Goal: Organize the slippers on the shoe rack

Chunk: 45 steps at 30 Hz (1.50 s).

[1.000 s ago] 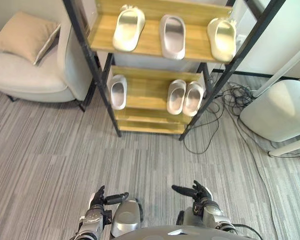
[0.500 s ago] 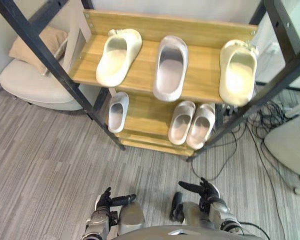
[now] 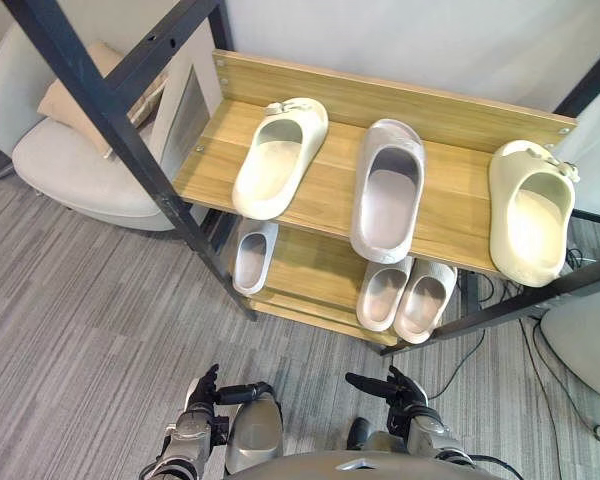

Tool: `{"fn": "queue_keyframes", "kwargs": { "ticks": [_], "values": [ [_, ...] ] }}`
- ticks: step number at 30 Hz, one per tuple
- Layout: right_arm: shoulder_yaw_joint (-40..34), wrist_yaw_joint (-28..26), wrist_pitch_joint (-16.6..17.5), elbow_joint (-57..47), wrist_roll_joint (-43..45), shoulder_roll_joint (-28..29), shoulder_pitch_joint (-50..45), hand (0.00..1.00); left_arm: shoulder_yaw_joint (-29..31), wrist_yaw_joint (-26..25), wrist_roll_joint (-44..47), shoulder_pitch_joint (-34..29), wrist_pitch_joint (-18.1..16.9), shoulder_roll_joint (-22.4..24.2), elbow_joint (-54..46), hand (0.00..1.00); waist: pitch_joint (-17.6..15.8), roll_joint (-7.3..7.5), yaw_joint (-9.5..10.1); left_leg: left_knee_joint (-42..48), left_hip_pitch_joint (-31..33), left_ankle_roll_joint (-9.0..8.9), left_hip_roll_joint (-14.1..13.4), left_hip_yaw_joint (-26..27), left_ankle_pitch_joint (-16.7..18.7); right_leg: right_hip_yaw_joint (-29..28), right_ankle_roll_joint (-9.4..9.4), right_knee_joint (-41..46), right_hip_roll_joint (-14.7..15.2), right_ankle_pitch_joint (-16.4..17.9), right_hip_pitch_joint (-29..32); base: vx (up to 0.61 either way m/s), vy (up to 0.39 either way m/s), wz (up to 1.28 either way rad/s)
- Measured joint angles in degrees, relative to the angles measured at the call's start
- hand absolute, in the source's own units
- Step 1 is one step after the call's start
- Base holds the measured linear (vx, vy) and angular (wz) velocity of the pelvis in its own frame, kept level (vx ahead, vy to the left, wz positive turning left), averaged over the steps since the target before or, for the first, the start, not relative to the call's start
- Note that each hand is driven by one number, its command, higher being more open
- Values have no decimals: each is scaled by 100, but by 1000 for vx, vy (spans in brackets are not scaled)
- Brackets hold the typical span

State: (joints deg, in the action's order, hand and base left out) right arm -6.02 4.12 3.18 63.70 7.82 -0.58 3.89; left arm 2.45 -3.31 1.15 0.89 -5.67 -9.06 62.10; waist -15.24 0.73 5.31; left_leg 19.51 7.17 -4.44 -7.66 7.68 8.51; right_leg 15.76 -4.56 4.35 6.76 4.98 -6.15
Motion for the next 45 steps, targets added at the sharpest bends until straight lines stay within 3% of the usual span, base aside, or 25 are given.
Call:
{"fn": "queue_keyframes", "kwargs": {
  "ticks": [8,14,18,24,27,33,37,42,45],
  "values": [
    [634,-78,-27,123,-446,-231,-140,100,-207,77,-208,-205,2,-84,120,100,323,93,-98,-1253,-522,48,249,-25,-654,19,-65,-101,105,-49,7,-28,-28,3],
    [2429,-344,-30,-23,-829,-236,91,100,-272,81,-372,-230,-9,-113,127,100,382,147,-9,-1555,-589,90,323,-151,-888,139,-26,-173,111,-123,-23,-32,-1,11],
    [4021,-722,-8,-921,-1001,-135,394,100,-281,63,-422,-235,-20,-110,122,100,404,178,93,-1852,-691,111,350,-215,-1121,188,1,-188,108,-172,-23,-60,9,8],
    [5131,-1103,12,-2179,-615,-99,498,100,-280,-61,-540,-228,-20,-121,123,100,456,262,248,-2141,-833,125,366,-217,-1305,160,20,-201,111,-202,-20,-60,21,-1],
    [5674,-1336,17,-3110,56,-207,496,100,-287,-180,-543,-234,-20,-130,138,100,471,288,274,-2199,-857,133,372,-215,-1338,123,20,-208,110,-223,-8,-35,16,-2],
    [6042,-1491,80,-5314,840,-539,479,100,-553,-357,-538,-179,-53,-172,228,100,470,280,264,-2201,-883,99,349,-127,-1314,20,5,-223,96,-263,17,-19,10,-8],
    [6015,-1478,430,-6745,1368,-730,484,100,-837,-420,-532,-173,-53,-240,239,100,504,268,197,-2201,-927,90,336,-30,-1303,-67,-20,-238,90,-291,15,-1,6,-13],
    [5628,-1237,895,-7907,1506,-738,676,100,-1136,-490,-501,-162,-57,-299,321,100,614,252,81,-2201,-963,79,318,61,-1289,-154,-23,-294,70,-335,6,1,5,-9],
    [5100,-1104,931,-8514,1513,-918,672,100,-1287,-488,-368,-166,-56,-334,367,100,654,245,36,-2202,-1028,77,307,127,-1271,-226,-22,-291,65,-343,-18,-17,13,-14]
  ]
}}
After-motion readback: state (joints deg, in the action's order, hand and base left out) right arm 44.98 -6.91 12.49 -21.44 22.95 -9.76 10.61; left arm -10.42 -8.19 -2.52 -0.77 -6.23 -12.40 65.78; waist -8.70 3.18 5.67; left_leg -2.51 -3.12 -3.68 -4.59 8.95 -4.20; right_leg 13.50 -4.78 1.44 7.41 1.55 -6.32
